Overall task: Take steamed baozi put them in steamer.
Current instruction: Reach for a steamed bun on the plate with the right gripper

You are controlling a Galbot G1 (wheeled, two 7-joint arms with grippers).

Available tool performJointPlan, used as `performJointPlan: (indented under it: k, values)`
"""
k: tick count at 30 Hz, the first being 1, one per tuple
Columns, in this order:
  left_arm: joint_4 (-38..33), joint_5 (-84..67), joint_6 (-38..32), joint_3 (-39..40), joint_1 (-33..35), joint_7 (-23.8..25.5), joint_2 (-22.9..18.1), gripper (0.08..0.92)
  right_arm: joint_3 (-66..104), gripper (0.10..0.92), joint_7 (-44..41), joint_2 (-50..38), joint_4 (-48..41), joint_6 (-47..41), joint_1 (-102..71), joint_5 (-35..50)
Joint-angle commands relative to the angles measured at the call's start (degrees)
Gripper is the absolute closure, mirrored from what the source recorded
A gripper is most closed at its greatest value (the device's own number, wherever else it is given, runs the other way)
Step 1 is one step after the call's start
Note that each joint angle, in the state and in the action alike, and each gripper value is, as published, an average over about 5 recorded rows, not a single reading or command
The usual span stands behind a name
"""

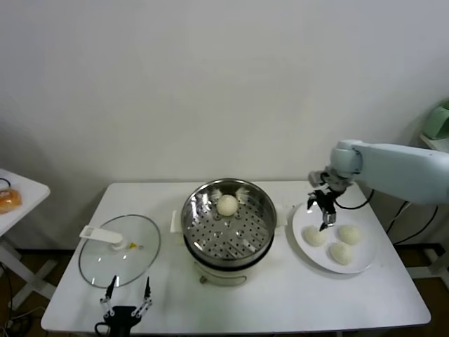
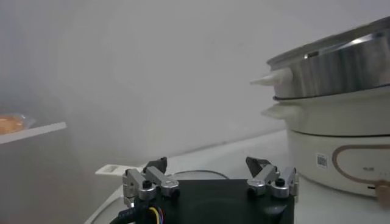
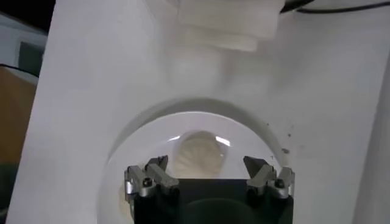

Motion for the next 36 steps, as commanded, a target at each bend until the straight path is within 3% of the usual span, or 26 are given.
performJointPlan:
  k: [1,23,31,36]
  values:
    - [0.26,0.07,0.05,-0.12,0.01,0.02,-0.07,0.177,4.9,0.203,-0.27,-0.08,-4.86,-1.9,-7.52,-3.96]
    - [1.47,0.61,-0.17,-0.5,-0.35,0.02,0.03,0.177,10.92,0.207,-0.48,2.21,-10.92,0.27,-13.48,-8.2]
    - [1.5,0.69,-0.26,-0.69,-0.36,-0.02,0.1,0.177,11.7,0.262,-0.3,2.37,-10.83,0.58,-14.25,-9.07]
    - [1.45,0.68,-0.26,-0.72,-0.41,-0.05,0.06,0.177,11.82,0.351,-0.31,2.63,-10.77,0.85,-13.95,-9.81]
